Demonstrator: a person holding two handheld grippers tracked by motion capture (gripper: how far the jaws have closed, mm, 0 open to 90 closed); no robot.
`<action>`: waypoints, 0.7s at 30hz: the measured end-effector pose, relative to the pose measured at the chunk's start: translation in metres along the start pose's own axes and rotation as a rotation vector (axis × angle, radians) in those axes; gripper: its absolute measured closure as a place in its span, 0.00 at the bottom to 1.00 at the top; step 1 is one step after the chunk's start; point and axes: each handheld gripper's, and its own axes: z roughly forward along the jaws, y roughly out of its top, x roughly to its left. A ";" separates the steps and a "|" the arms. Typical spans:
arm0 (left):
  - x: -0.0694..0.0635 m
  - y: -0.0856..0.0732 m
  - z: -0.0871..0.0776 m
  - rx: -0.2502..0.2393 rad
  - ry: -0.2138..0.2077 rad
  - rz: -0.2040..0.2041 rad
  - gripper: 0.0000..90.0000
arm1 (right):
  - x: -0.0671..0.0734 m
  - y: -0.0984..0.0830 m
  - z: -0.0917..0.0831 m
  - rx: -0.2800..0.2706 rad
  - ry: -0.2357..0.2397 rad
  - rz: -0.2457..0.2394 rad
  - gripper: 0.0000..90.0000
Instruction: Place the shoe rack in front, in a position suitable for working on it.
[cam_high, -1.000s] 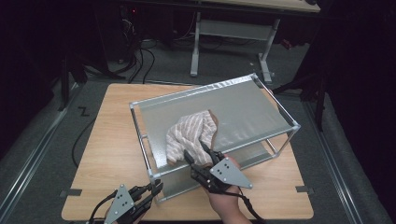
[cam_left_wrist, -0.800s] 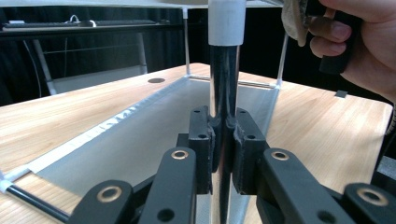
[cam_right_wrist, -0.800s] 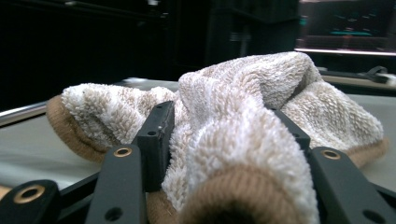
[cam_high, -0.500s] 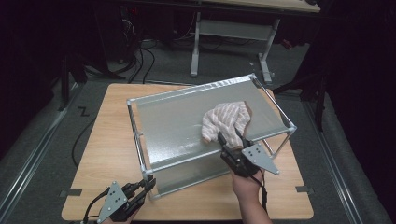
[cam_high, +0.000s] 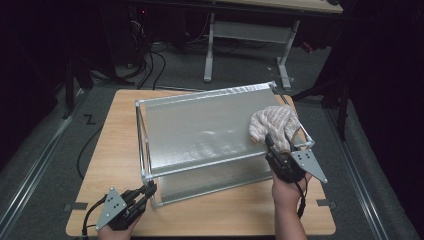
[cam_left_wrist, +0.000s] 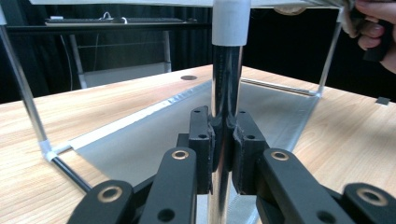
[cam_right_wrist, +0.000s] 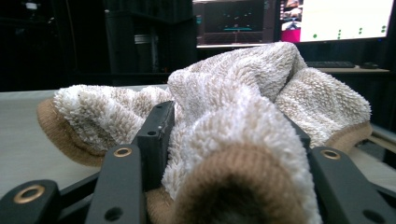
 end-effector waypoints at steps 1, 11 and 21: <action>0.001 0.000 0.000 0.001 -0.001 -0.002 0.89 | -0.002 0.000 0.000 -0.002 -0.005 0.002 0.55; 0.022 0.001 0.001 0.010 0.039 -0.034 0.89 | -0.024 0.001 -0.009 -0.007 -0.071 0.011 0.56; 0.032 0.002 0.003 0.014 0.073 -0.055 0.89 | -0.028 0.003 -0.017 -0.004 -0.077 0.001 0.59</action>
